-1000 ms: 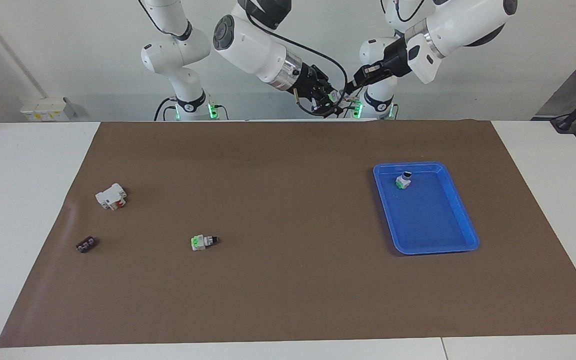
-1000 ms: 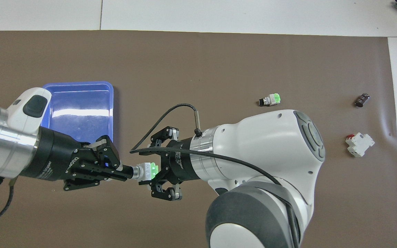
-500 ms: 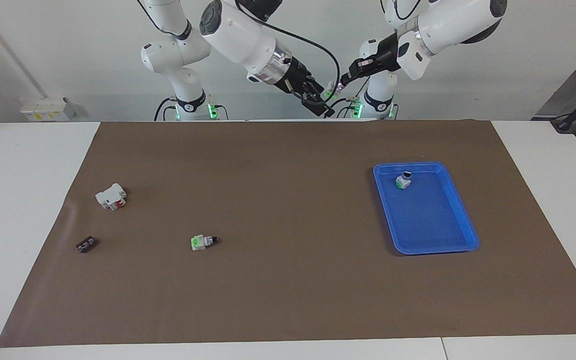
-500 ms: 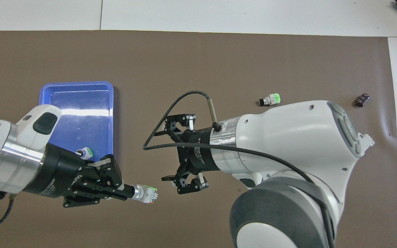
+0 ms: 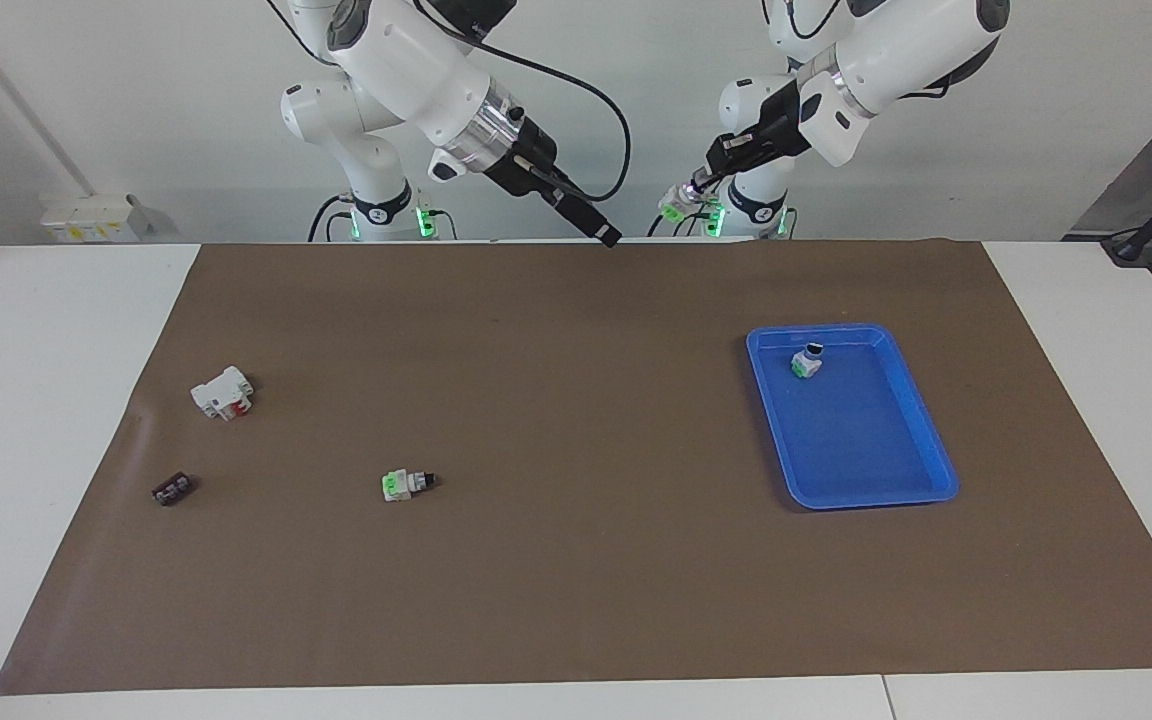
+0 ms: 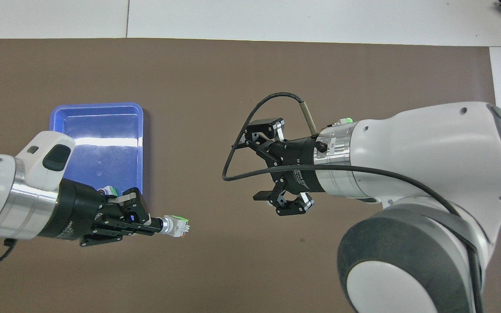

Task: Turn and place switch with both arms
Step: 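Lower the switch into the blue tray with the left gripper while the right withdraws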

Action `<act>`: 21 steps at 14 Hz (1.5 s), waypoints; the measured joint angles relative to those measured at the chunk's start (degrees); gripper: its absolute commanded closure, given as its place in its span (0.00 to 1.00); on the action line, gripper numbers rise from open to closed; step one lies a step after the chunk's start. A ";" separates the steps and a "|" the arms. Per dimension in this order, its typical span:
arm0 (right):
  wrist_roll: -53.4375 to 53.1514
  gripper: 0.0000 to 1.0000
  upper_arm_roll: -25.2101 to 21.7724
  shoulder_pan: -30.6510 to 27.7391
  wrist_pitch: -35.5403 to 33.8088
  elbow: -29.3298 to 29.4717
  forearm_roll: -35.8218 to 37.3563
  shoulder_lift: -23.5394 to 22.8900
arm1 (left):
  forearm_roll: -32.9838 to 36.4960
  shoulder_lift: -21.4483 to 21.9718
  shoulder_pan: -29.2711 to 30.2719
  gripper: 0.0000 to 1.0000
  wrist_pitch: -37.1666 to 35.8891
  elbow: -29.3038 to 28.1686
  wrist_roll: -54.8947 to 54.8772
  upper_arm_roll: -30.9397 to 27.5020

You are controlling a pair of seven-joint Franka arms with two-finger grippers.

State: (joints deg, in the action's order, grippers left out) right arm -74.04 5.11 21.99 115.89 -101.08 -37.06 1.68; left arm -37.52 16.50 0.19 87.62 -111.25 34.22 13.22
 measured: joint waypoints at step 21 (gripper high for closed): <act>70.92 0.00 -12.35 -17.33 -23.79 6.56 37.52 3.53 | 37.39 -19.65 7.20 1.00 20.31 -0.48 -39.24 -0.88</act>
State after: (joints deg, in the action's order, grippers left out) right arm -3.11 -7.24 4.66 92.10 -94.52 0.46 5.20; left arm -0.13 -3.15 7.39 107.93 -111.73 -5.02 12.33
